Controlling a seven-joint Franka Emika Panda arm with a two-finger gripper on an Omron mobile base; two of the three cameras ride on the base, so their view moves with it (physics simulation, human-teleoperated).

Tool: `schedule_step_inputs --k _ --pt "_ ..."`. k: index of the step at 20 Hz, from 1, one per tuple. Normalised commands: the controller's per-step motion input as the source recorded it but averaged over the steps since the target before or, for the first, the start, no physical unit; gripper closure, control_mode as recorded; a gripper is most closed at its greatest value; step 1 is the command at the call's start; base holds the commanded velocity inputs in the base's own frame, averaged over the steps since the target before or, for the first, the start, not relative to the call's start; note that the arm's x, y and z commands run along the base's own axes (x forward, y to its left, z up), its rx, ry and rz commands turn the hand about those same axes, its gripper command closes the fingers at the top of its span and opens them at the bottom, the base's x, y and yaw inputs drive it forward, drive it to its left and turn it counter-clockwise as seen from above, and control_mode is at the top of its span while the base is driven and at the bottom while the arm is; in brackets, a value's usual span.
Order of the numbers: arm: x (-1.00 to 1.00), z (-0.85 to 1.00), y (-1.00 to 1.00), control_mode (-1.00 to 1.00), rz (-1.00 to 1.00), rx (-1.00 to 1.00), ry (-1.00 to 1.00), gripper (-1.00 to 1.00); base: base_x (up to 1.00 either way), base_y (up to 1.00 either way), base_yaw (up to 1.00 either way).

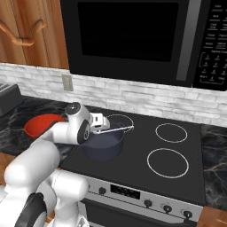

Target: Open the cabinet and move the ladle to the pot. Then close the cabinet.

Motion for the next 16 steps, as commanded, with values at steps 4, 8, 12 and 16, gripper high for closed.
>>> schedule_step_inputs --k 4,8,12,16 --pt "0.09 -0.14 0.00 -1.00 0.00 0.00 0.02 1.00 0.00 0.00 0.00" --pt "0.09 -0.21 0.00 -1.00 0.00 0.00 0.03 1.00 0.00 0.00 0.00" --pt "0.15 -0.27 0.00 -1.00 0.00 0.00 0.01 1.00 0.00 0.00 0.00" --pt "0.18 -0.26 0.00 -1.00 0.00 0.00 0.02 1.00 0.00 0.00 0.00"
